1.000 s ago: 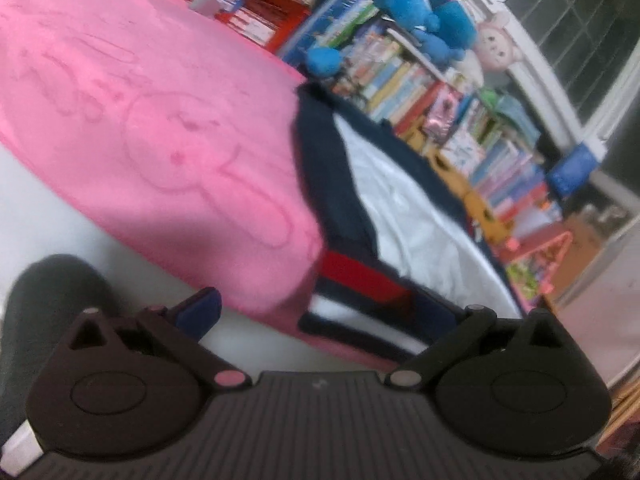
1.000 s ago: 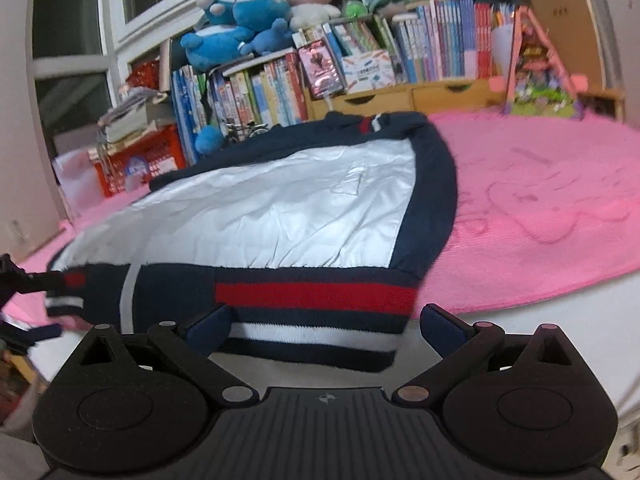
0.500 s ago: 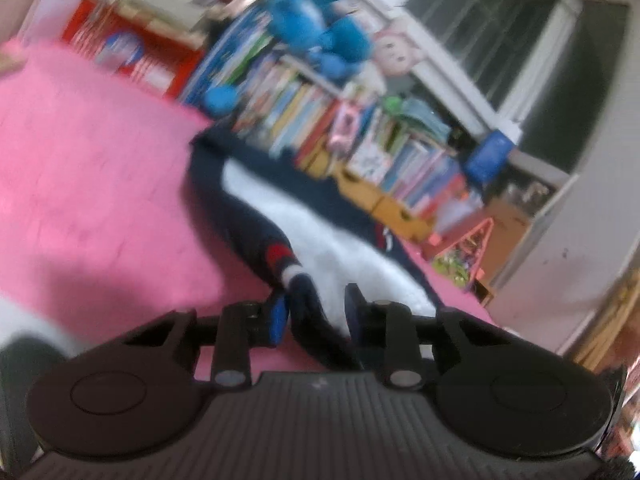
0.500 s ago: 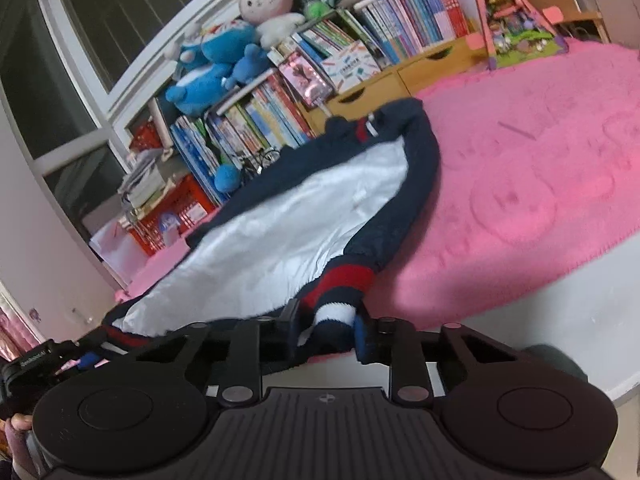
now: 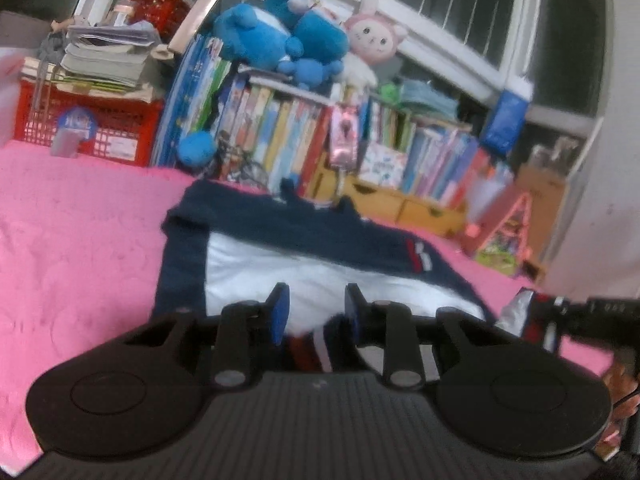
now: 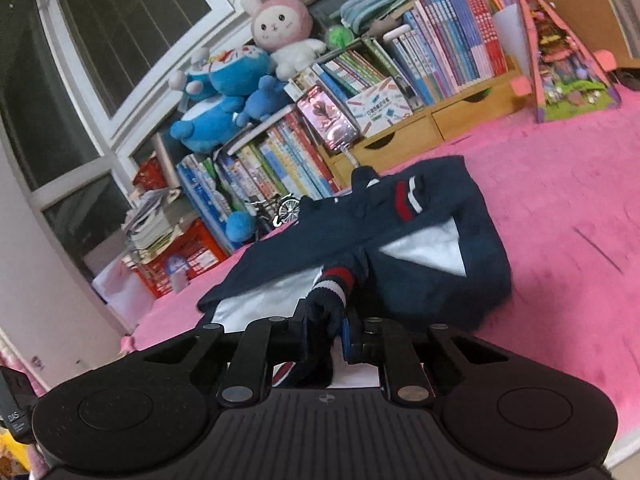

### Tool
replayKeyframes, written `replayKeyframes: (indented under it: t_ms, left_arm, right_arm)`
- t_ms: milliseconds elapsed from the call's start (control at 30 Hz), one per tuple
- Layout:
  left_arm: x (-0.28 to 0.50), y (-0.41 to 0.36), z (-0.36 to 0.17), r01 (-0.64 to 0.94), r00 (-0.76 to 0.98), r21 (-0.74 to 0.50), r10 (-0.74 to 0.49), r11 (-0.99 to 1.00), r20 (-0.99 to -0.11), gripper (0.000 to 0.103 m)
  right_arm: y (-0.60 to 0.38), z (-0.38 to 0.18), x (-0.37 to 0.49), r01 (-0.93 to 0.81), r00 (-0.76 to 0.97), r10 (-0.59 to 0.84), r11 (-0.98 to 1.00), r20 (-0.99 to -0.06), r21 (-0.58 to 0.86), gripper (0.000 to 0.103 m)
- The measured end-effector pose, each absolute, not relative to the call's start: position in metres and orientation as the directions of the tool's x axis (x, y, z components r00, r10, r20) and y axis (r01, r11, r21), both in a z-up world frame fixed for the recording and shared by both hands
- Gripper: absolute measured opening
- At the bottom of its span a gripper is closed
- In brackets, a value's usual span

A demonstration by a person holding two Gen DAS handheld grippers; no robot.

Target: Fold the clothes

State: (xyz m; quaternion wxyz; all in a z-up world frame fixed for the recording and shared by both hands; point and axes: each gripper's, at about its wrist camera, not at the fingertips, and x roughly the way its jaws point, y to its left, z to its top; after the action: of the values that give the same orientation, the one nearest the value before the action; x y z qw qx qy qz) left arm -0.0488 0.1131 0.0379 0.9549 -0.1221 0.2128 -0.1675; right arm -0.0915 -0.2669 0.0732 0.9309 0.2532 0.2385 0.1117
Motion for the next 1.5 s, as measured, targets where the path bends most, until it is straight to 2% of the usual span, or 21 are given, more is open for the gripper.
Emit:
replayKeyframes:
  t_ms: [167, 233, 300, 367, 500, 633, 667, 767, 833, 900, 933, 1033, 1100, 1133, 1167, 1233, 1300, 1400, 1500]
  left_arm:
    - [-0.024, 0.109, 0.025, 0.224, 0.848, -0.215, -0.299, 0.951, -0.437, 0.033]
    - [-0.028, 0.119, 0.031, 0.232, 0.863, -0.210, -0.301, 0.950, -0.407, 0.037]
    - [-0.038, 0.135, 0.044, 0.244, 0.880, -0.212, -0.307, 0.946, -0.361, 0.045]
    - [-0.046, 0.148, 0.056, 0.261, 0.890, -0.192, -0.313, 0.946, -0.331, 0.046]
    - [-0.073, 0.161, 0.069, 0.365, 0.868, -0.118, -0.383, 0.924, -0.315, 0.055]
    - [-0.091, 0.150, 0.058, 0.501, 0.800, -0.018, -0.471, 0.865, -0.370, 0.060]
    - [-0.091, 0.144, 0.053, 0.529, 0.783, 0.014, -0.482, 0.848, -0.392, 0.064]
    - [-0.085, 0.125, 0.036, 0.582, 0.752, 0.104, -0.486, 0.806, -0.445, 0.067]
    - [-0.073, 0.113, 0.028, 0.585, 0.758, 0.143, -0.475, 0.799, -0.446, 0.075]
    - [-0.058, 0.104, 0.024, 0.569, 0.780, 0.152, -0.472, 0.808, -0.410, 0.094]
    - [-0.050, 0.102, 0.023, 0.562, 0.787, 0.146, -0.473, 0.814, -0.395, 0.096]
    - [-0.028, 0.095, 0.016, 0.548, 0.779, 0.106, -0.460, 0.830, -0.427, 0.096]
    - [-0.014, 0.091, 0.011, 0.523, 0.772, 0.087, -0.429, 0.848, -0.469, 0.089]
    - [-0.009, 0.091, 0.007, 0.508, 0.770, 0.073, -0.414, 0.858, -0.486, 0.087]
    - [-0.004, 0.092, 0.002, 0.489, 0.768, 0.057, -0.399, 0.870, -0.501, 0.085]
    - [-0.001, 0.098, -0.002, 0.471, 0.761, 0.017, -0.397, 0.882, -0.513, 0.085]
    - [0.001, 0.104, -0.006, 0.458, 0.753, -0.025, -0.403, 0.888, -0.520, 0.083]
    - [0.000, 0.108, -0.006, 0.462, 0.748, -0.027, -0.406, 0.887, -0.525, 0.083]
    - [0.004, 0.108, -0.007, 0.466, 0.736, -0.047, -0.417, 0.883, -0.534, 0.083]
  right_arm:
    - [-0.254, 0.051, -0.036, -0.030, 0.829, 0.300, 0.867, -0.472, 0.498, 0.017]
    - [-0.248, 0.041, -0.020, -0.004, 0.811, 0.286, 0.875, -0.510, 0.484, 0.017]
    - [-0.246, 0.032, -0.007, 0.018, 0.799, 0.277, 0.876, -0.534, 0.482, 0.017]
    - [-0.245, 0.024, 0.006, 0.040, 0.787, 0.268, 0.877, -0.556, 0.479, 0.018]
    - [-0.242, 0.021, 0.020, 0.064, 0.786, 0.240, 0.885, -0.570, 0.461, 0.026]
    - [-0.241, 0.019, 0.027, 0.072, 0.787, 0.228, 0.889, -0.574, 0.453, 0.027]
    - [-0.240, 0.019, 0.027, 0.069, 0.788, 0.226, 0.892, -0.573, 0.447, 0.027]
    - [-0.236, 0.019, 0.027, 0.056, 0.791, 0.214, 0.907, -0.573, 0.417, 0.027]
    - [-0.234, 0.021, 0.028, 0.045, 0.793, 0.212, 0.915, -0.572, 0.401, 0.027]
    - [-0.234, 0.023, 0.026, 0.021, 0.794, 0.221, 0.922, -0.567, 0.388, 0.028]
    - [-0.235, 0.025, 0.023, -0.005, 0.797, 0.235, 0.924, -0.557, 0.382, 0.030]
    - [-0.251, 0.043, 0.007, -0.120, 0.827, 0.322, 0.902, -0.461, 0.414, 0.031]
    - [-0.271, 0.059, -0.006, -0.178, 0.854, 0.360, 0.880, -0.375, 0.440, 0.035]
    - [-0.281, 0.068, -0.013, -0.203, 0.868, 0.369, 0.875, -0.334, 0.440, 0.041]
    - [-0.289, 0.073, -0.018, -0.210, 0.880, 0.352, 0.891, -0.320, 0.403, 0.051]
    - [-0.303, 0.085, -0.027, -0.222, 0.900, 0.321, 0.919, -0.294, 0.325, 0.058]
    - [-0.309, 0.085, -0.032, -0.246, 0.895, 0.309, 0.943, -0.322, 0.222, 0.061]
    - [-0.307, 0.076, -0.033, -0.303, 0.852, 0.308, 0.950, -0.423, 0.080, 0.068]
    - [-0.281, 0.063, -0.030, -0.403, 0.800, 0.333, 0.914, -0.498, -0.037, 0.082]
